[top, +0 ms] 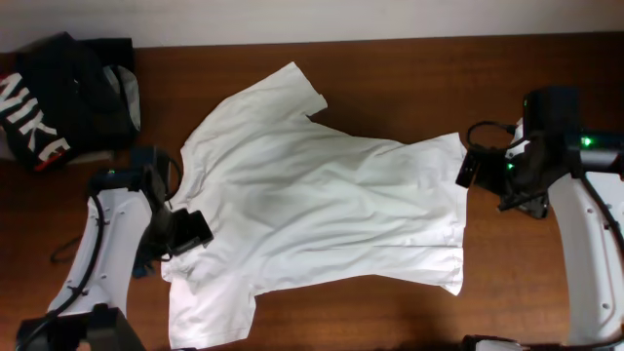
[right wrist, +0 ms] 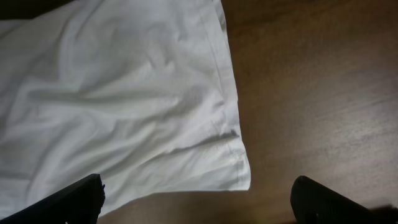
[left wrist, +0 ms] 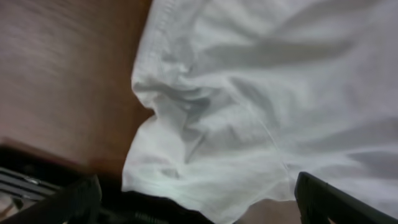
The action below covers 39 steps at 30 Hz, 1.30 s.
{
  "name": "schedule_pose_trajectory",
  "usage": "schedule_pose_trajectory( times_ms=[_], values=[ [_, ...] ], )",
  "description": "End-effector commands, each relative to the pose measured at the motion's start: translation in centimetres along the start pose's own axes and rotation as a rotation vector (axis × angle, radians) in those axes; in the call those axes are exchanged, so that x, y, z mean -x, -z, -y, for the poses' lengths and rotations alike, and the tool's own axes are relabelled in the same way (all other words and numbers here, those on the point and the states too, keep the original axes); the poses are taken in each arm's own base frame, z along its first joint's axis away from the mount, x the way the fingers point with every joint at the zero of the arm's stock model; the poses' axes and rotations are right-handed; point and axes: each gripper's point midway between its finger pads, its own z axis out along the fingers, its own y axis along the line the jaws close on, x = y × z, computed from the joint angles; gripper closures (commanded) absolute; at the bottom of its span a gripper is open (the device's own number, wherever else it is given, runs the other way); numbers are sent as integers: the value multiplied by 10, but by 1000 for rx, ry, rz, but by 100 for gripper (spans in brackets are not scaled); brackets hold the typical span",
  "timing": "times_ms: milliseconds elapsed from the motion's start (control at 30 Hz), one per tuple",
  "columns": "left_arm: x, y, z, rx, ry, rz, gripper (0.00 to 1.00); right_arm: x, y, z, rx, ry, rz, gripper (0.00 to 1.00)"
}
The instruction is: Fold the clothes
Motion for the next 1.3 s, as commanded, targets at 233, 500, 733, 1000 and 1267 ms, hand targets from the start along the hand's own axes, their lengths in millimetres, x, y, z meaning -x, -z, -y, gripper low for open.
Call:
schedule_pose_trajectory(
  times_ms=[233, 500, 733, 1000, 1267],
  values=[
    [-22, -53, -10, -34, 78, -83, 9, -4, -18, 5, -34, 5, -42, 1],
    [-29, -70, -11, -36, 86, -89, 27, -7, -18, -8, 41, 5, -63, 1],
    [-27, -108, 19, -149, 119, -218, 27, -10, -17, -16, 86, 5, -77, 1],
    [-32, -124, 23, -149, 126, -283, 53, -7, -17, -17, 92, -21, -70, 1],
    [-31, -124, 23, -150, 126, -282, 90, -6, -17, -18, 94, -20, -63, 1]
  ],
)
